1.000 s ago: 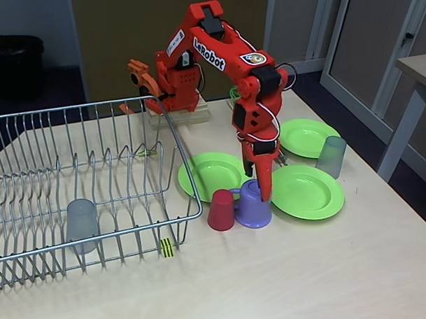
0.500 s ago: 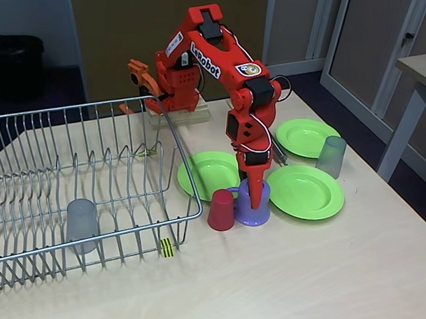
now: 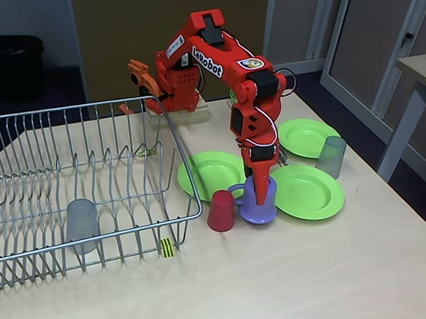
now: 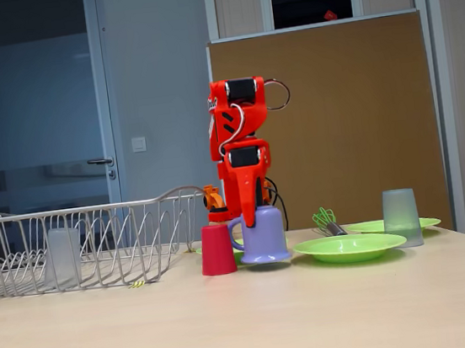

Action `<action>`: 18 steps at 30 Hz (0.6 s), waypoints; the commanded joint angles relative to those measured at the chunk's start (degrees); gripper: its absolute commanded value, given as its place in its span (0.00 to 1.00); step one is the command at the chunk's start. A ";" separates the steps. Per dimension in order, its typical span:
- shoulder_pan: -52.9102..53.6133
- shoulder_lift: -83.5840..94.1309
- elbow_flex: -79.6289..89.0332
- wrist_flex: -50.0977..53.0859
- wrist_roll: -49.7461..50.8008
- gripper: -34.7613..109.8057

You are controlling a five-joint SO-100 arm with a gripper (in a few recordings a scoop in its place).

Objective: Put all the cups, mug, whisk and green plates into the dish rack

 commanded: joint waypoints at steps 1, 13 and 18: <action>-1.93 1.05 -6.33 5.36 -0.62 0.40; 1.76 14.59 -12.57 13.18 -7.91 0.41; 8.44 24.96 -10.55 15.29 -13.80 0.40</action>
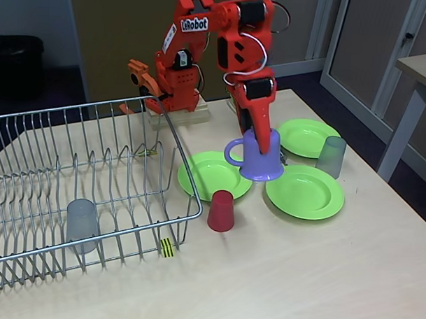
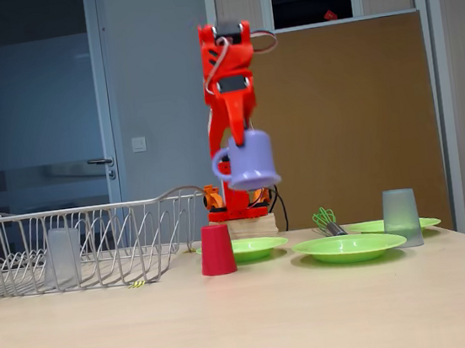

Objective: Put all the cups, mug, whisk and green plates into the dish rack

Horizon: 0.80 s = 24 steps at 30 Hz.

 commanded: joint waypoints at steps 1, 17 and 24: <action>5.27 10.02 0.97 1.93 -4.22 0.40; 35.86 -1.05 3.25 -3.52 -22.59 0.40; 36.21 -14.24 -0.44 -5.89 -23.20 0.41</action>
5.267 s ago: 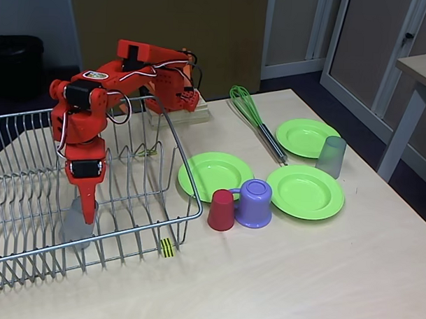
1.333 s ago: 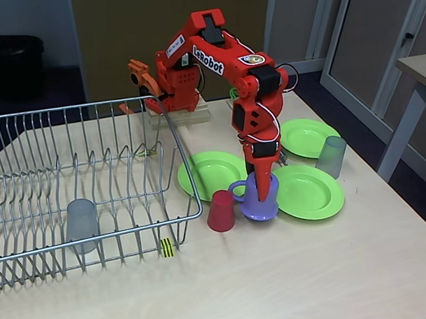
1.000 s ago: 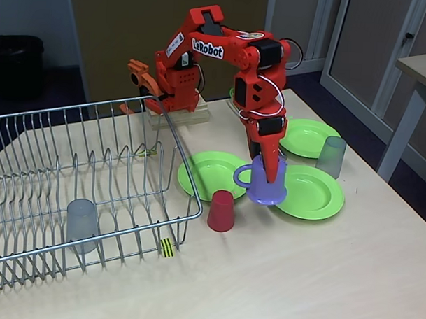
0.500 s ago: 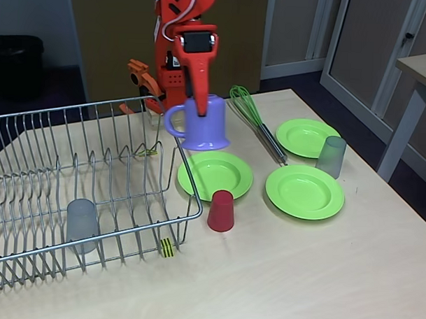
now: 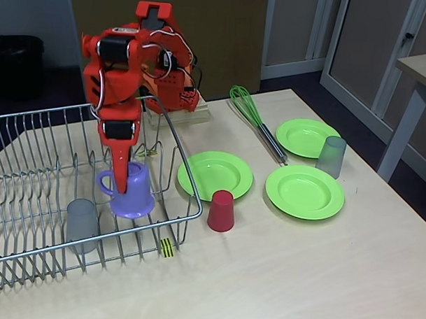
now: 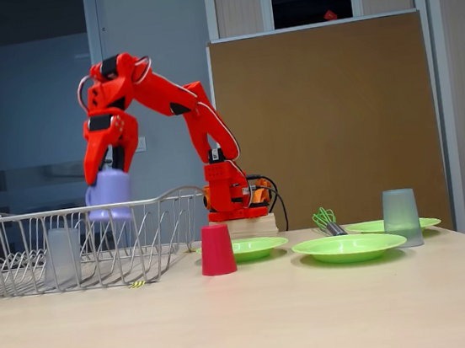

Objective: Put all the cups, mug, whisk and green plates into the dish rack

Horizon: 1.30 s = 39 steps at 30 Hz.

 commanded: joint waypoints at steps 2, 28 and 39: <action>1.41 -5.36 -4.92 -0.70 -1.23 0.41; 5.27 -21.62 -21.80 1.23 -4.22 0.44; 4.57 -22.32 -23.73 3.16 -4.39 0.51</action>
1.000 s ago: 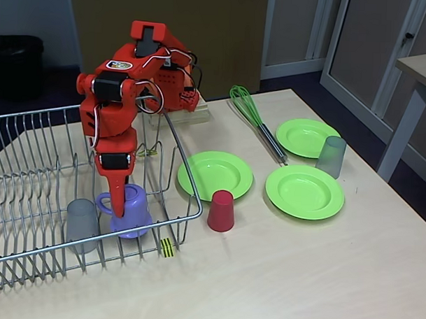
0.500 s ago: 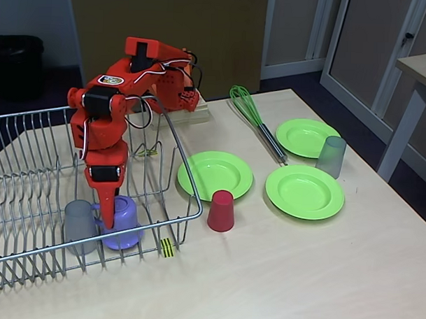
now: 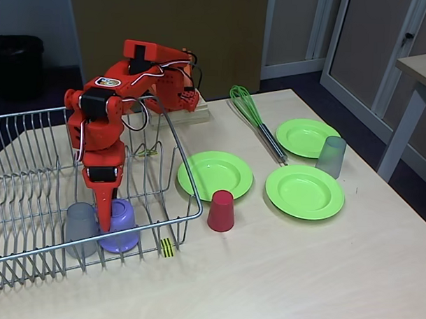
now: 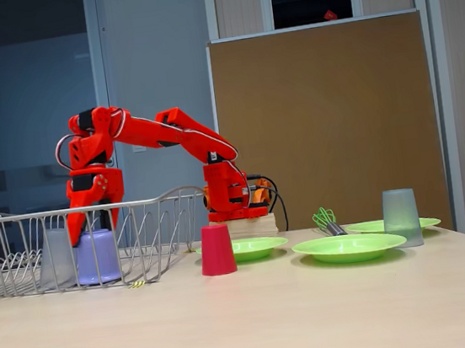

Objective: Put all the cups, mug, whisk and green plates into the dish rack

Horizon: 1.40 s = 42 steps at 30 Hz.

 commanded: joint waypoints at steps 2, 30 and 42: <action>-0.18 1.93 -2.11 2.02 -1.23 0.52; -21.18 35.51 16.17 3.60 0.97 0.47; -35.07 39.73 41.22 -5.54 21.09 0.48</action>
